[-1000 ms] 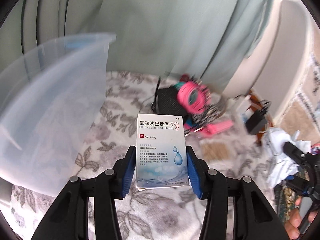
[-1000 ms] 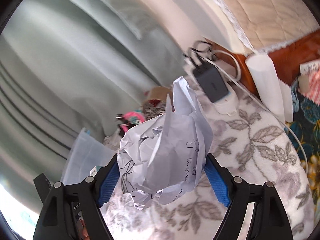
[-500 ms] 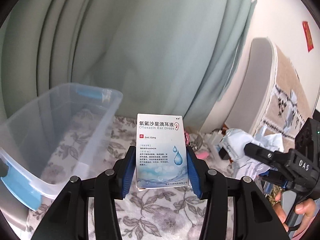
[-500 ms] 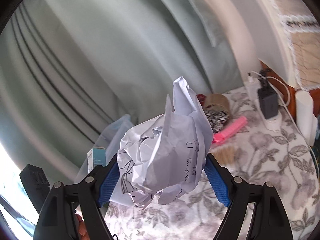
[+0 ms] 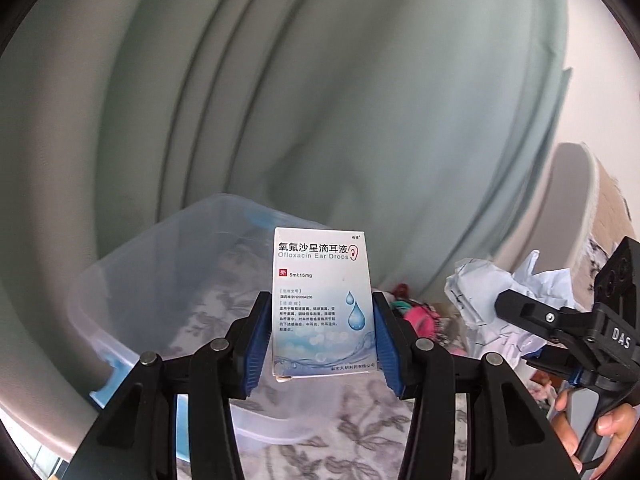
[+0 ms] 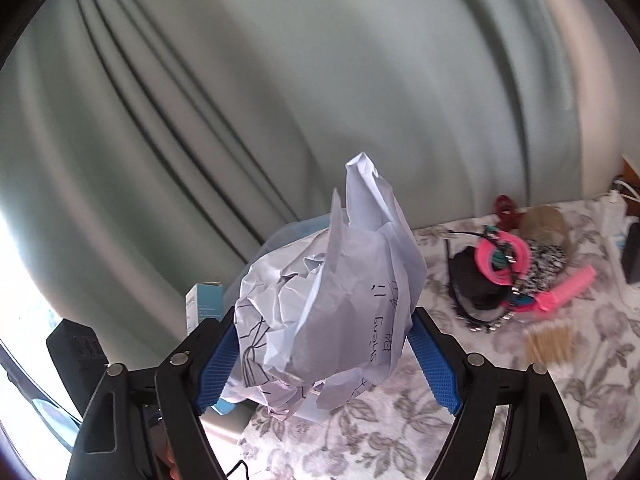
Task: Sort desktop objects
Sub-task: 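Carry the ear-drops box and crumpled paper over the clear bin with both tools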
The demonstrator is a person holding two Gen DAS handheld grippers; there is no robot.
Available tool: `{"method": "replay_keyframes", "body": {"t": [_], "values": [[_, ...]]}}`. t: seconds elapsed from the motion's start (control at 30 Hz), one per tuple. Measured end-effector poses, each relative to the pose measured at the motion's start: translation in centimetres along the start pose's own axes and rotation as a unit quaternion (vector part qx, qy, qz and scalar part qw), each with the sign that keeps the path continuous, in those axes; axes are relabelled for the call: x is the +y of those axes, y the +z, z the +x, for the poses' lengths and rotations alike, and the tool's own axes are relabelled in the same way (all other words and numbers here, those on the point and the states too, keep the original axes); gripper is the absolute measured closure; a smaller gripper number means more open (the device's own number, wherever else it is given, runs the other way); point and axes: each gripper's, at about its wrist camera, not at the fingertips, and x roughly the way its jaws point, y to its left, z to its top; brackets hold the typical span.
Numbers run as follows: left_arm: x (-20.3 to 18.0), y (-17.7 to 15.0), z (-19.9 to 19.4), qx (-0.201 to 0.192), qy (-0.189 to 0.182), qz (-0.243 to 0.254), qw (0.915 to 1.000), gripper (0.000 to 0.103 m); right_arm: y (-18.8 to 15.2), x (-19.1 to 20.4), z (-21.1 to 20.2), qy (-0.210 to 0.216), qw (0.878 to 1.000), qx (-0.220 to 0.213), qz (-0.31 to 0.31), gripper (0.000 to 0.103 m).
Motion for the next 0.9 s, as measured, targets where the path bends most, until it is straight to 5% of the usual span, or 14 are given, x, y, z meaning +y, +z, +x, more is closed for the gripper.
{"method": "replay_keyframes", "body": {"t": [0.37, 0.9], "values": [[4.6, 1.3, 1.4, 0.012, 0.067, -0.024, 0.9974, 0.053, 1.2, 2.8, 7.4, 0.054, 0.996, 0.049, -0.051, 0.02], [5.9, 1.5, 4.4, 0.03, 0.107, -0.024, 0.9935, 0.053, 0.0, 5.1, 13.1, 0.053, 0.991, 0.085, -0.085, 0.018]]}}
